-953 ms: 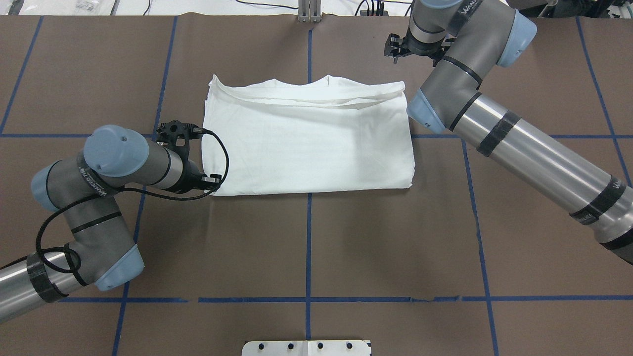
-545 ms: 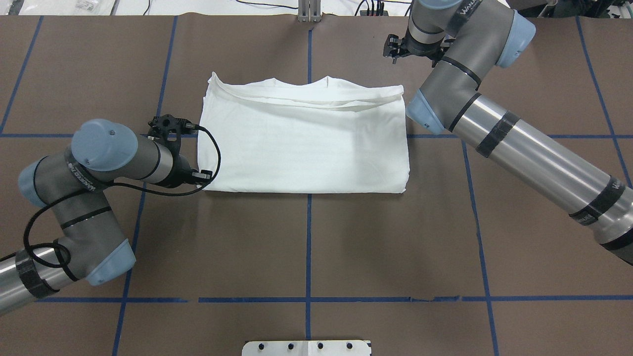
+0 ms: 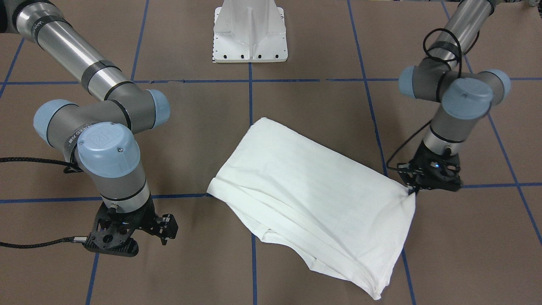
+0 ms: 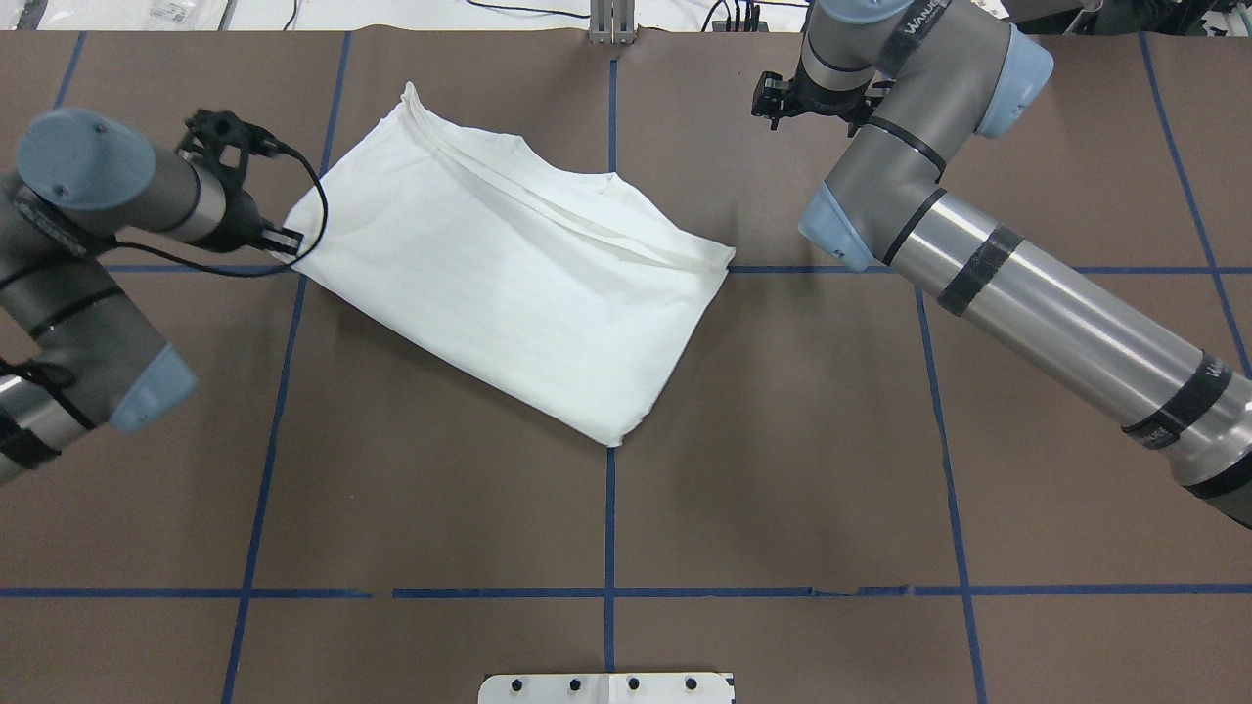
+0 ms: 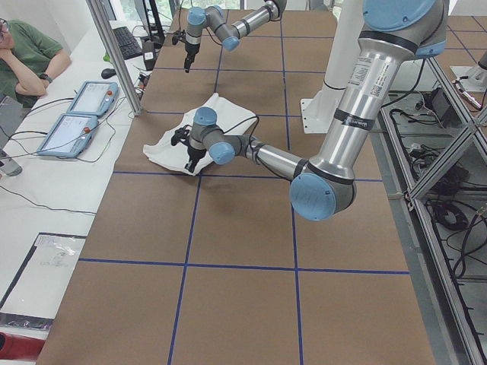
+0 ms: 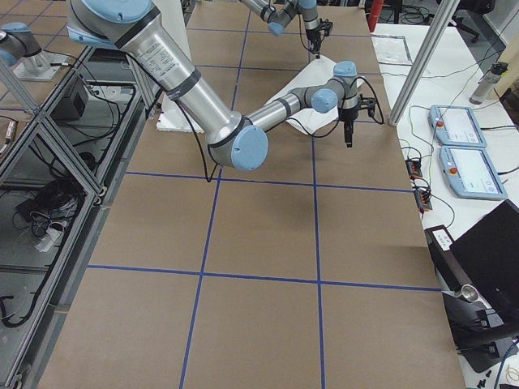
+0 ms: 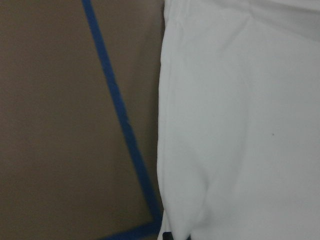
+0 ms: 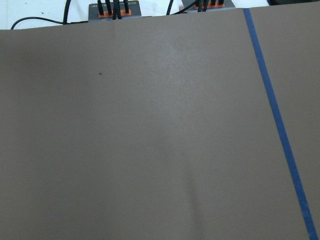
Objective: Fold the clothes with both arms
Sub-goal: 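Drag the shirt away with the left gripper while the right gripper approaches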
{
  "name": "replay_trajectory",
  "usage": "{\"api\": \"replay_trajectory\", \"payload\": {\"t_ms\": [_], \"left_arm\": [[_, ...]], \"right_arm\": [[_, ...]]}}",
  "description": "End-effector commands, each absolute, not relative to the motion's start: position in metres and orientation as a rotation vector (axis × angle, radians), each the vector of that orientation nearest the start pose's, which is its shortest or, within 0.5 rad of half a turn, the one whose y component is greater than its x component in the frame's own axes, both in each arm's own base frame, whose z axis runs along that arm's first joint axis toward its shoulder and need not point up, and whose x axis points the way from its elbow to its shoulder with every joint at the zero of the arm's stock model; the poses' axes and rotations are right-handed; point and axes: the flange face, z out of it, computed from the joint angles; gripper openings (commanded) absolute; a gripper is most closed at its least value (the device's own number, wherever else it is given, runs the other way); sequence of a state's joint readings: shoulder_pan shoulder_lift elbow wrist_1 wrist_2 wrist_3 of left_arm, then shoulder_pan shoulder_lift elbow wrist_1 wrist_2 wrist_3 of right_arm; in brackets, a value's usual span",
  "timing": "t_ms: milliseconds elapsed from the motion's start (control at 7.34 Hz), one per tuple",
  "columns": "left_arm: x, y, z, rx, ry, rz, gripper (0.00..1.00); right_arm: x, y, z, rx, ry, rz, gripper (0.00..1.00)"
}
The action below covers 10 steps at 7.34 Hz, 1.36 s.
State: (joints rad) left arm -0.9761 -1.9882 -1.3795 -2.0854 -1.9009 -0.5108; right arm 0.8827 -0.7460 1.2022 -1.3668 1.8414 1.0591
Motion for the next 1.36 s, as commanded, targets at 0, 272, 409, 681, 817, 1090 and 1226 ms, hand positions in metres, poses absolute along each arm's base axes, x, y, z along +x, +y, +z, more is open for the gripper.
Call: {"api": "replay_trajectory", "payload": {"t_ms": [0, 272, 409, 681, 817, 1090, 1226], "left_arm": [[0.293, -0.702, 0.473, 0.464, 0.59, 0.217, 0.0], [0.31, -0.729, 0.463, 0.486, 0.602, 0.213, 0.0], [0.305, -0.732, 0.463, 0.511, 0.607, 0.219, 0.61], [0.3, -0.732, 0.461, 0.521, 0.619, 0.209, 1.0], [0.299, -0.731, 0.46, 0.522, 0.624, 0.21, 1.0], [0.294, -0.723, 0.458, 0.536, 0.632, 0.212, 1.0], [0.292, -0.722, 0.457, 0.541, 0.634, 0.21, 1.0]], "right_arm": [[-0.452, -0.672, 0.282, 0.208, -0.693, 0.271, 1.0], [-0.482, -0.65, 0.26, 0.209, -0.788, 0.326, 1.0], [-0.506, -0.632, 0.251, 0.19, -0.835, 0.355, 1.0], [-0.553, -0.603, 0.215, 0.196, -0.867, 0.4, 1.0], [-0.575, -0.596, 0.196, 0.193, -0.876, 0.413, 1.0], [-0.624, -0.594, 0.169, 0.248, -0.871, 0.432, 0.99], [-0.642, -0.599, 0.183, 0.292, -0.919, 0.429, 0.97]]}}
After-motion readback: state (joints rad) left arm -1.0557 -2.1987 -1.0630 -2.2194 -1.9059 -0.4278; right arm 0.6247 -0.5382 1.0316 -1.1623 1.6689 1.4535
